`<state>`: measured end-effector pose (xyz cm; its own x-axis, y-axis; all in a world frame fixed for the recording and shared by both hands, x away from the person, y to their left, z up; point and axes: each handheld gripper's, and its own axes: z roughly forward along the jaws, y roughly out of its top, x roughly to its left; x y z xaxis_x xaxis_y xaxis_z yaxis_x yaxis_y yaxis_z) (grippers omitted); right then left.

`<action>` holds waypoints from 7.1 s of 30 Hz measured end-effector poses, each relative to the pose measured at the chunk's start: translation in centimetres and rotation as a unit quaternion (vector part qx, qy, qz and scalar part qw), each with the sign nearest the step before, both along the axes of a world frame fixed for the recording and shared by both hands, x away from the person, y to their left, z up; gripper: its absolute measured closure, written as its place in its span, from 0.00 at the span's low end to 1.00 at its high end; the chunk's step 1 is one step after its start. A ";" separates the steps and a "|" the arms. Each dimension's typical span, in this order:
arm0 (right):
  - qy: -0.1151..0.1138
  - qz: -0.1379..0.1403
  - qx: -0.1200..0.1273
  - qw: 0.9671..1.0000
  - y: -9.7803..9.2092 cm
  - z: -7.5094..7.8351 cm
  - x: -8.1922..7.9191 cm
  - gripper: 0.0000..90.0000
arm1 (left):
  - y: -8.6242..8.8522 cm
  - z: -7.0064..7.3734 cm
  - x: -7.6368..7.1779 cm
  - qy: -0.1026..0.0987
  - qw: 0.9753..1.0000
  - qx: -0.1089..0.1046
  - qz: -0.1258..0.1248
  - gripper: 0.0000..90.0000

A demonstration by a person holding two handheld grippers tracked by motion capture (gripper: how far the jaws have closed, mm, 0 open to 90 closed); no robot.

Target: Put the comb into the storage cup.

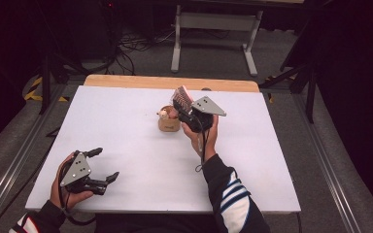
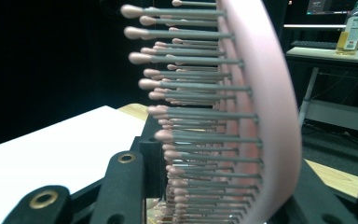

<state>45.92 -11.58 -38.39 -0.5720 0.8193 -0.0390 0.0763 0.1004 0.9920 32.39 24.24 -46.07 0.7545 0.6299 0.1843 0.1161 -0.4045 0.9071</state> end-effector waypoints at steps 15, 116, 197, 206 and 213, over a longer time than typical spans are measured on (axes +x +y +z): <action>0.001 -0.003 0.005 1.000 0.4 -0.9 0.2 0.70 | 0.1 0.1 0.1 0.001 1.000 -0.004 0.001 0.07; 0.062 -0.044 -0.075 0.994 -2.3 -4.2 -0.3 0.11 | -0.5 -0.5 0.5 0.011 1.000 0.023 -0.002 0.07; -0.020 -0.055 -0.100 0.993 -4.5 -0.2 -3.4 0.05 | -0.5 -0.2 0.3 -0.001 1.000 0.022 -0.005 0.07; -0.026 -0.051 -0.107 0.993 -4.6 0.1 -4.0 0.05 | -0.5 -0.2 0.2 -0.004 1.000 0.019 -0.005 0.06; -0.030 -0.047 -0.117 0.992 -4.7 0.2 -4.4 0.05 | -0.6 -0.2 0.2 -0.003 1.000 0.021 -0.007 0.06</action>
